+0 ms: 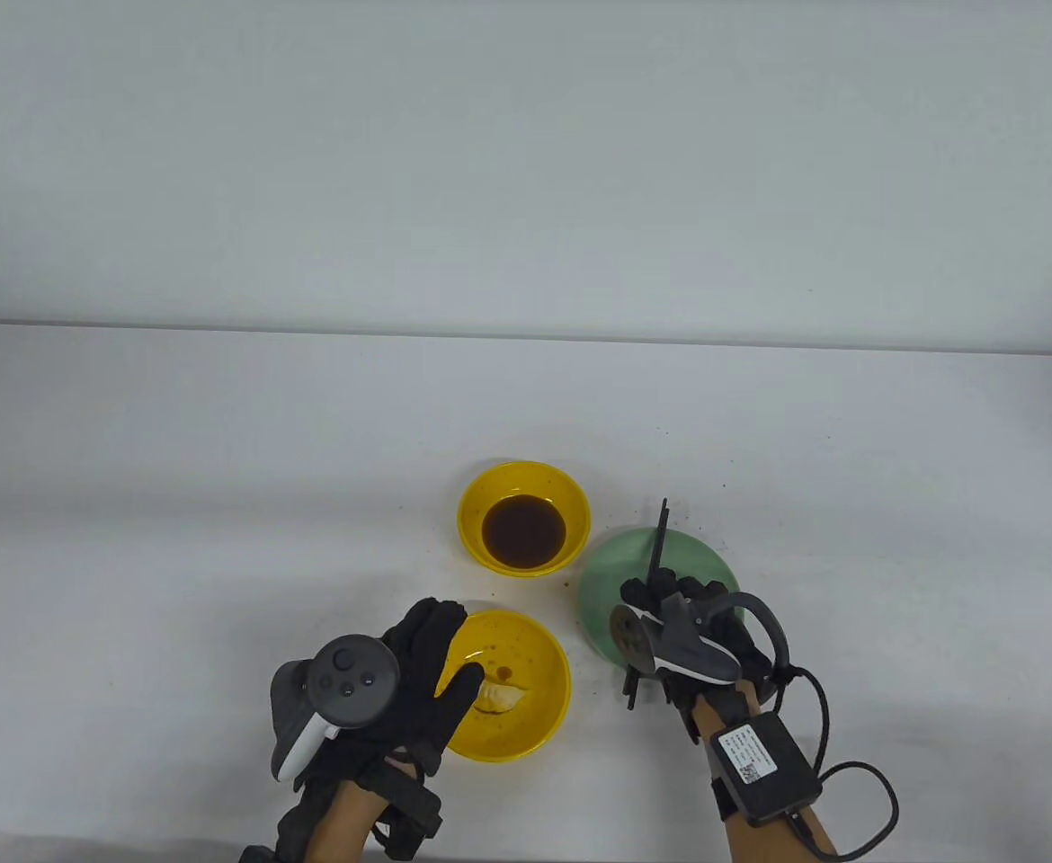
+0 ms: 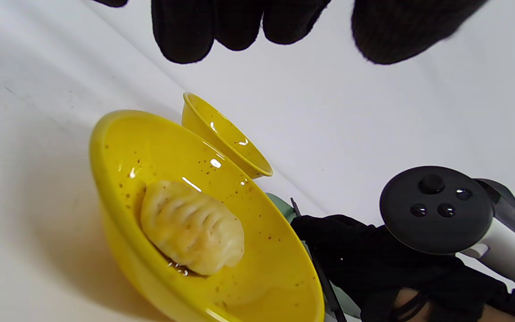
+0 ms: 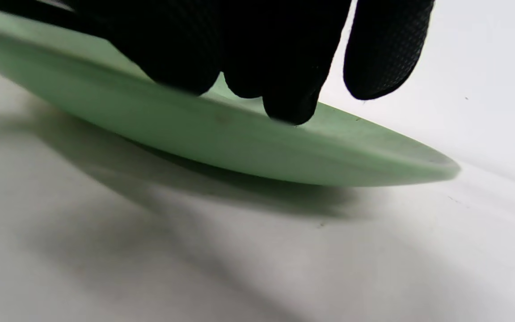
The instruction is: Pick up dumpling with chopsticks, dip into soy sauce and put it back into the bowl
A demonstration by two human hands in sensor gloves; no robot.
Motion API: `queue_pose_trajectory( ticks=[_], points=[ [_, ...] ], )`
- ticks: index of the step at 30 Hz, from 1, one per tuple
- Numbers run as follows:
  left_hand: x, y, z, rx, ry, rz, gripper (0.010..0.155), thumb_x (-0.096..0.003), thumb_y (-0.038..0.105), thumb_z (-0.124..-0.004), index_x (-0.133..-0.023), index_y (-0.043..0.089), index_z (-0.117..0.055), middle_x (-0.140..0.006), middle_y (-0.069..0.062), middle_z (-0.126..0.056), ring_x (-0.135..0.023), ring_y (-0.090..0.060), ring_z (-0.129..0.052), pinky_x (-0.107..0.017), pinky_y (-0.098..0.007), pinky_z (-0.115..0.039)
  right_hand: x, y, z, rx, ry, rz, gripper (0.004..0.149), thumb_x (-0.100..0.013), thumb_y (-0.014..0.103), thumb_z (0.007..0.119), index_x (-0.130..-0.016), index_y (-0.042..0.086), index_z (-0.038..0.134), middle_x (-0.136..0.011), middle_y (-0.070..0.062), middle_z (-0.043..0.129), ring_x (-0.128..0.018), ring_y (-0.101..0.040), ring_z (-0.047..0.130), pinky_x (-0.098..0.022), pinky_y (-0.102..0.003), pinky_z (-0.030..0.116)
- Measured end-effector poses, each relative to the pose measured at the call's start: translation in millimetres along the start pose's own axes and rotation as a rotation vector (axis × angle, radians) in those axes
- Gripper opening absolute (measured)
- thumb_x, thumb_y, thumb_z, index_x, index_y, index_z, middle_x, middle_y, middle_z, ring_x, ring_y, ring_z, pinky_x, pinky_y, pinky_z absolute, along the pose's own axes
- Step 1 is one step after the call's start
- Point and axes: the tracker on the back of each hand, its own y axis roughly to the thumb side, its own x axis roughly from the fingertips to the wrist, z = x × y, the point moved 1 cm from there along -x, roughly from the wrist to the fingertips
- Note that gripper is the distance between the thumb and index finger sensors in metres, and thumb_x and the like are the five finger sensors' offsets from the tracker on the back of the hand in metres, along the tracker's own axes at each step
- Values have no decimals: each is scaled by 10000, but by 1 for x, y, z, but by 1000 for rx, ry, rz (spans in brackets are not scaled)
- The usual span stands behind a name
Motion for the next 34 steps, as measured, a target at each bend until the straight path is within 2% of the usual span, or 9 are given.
queue_pose_trajectory(
  ticks=[4,6,8,11,13,18,22,28,34],
  points=[
    [1,1,2,14,10,-13,757,-498,612,-643,-1138,338,-345,-1212,-14,-364,-1126,-370,-507,-809,-656,-326,12,-18,-21,-167,-88,38,573,-477,232,824,-1003,297,606,-1021,-147,661,-876,-331,818,-615,-585,707],
    [3,3,4,30,24,-36,758,-499,614,-643,-1138,341,-342,-1217,-13,-344,-1139,-371,-475,-809,-656,-319,26,-31,-41,-334,-191,48,562,-482,294,810,-1009,252,618,-1021,-175,654,-876,-356,806,-611,-597,697],
    [4,6,5,44,29,-65,759,-499,612,-647,-1139,346,-339,-1219,2,-335,-1149,-368,-448,-810,-657,-307,43,-35,-59,-522,-270,2,629,-479,387,813,-1039,209,590,-1045,-219,610,-902,-411,758,-615,-633,660],
    [5,8,6,31,40,-83,755,-498,613,-652,-1141,359,-349,-1223,8,-345,-1167,-366,-386,-813,-656,-279,64,-19,-77,-759,-207,-174,770,-473,520,800,-1099,224,462,-1138,-241,369,-1009,-516,462,-660,-713,465],
    [5,8,6,8,37,-68,756,-498,611,-655,-1143,359,-351,-1226,14,-337,-1176,-368,-340,-812,-656,-254,74,-6,-80,-761,-183,-249,827,-474,593,777,-1119,253,387,-1170,-203,257,-1036,-527,331,-670,-739,366],
    [4,8,4,5,28,-68,762,-498,610,-663,-1144,360,-345,-1229,10,-320,-1182,-369,-303,-811,-657,-235,75,16,-76,-687,-148,-283,839,-471,596,766,-1117,247,361,-1163,-212,248,-1032,-527,345,-665,-740,376],
    [4,7,5,10,25,-62,771,-497,611,-672,-1146,360,-341,-1231,16,-309,-1183,-370,-294,-810,-658,-231,71,19,-71,-719,-89,-287,829,-481,574,762,-1115,234,351,-1155,-227,255,-1024,-528,379,-663,-732,397],
    [1,5,1,-4,1,-41,770,-497,612,-675,-1144,362,-341,-1230,17,-306,-1186,-366,-290,-812,-658,-226,72,19,-73,-746,-104,-301,821,-484,562,761,-1113,223,356,-1149,-236,276,-1022,-521,404,-663,-727,413],
    [0,4,0,-12,-10,-20,751,-499,610,-668,-1142,356,-372,-1228,14,-317,-1183,-365,-307,-812,-659,-231,68,26,-68,-727,-61,-314,806,-491,546,757,-1112,216,363,-1145,-243,297,-1018,-518,423,-662,-722,425]
  ],
)
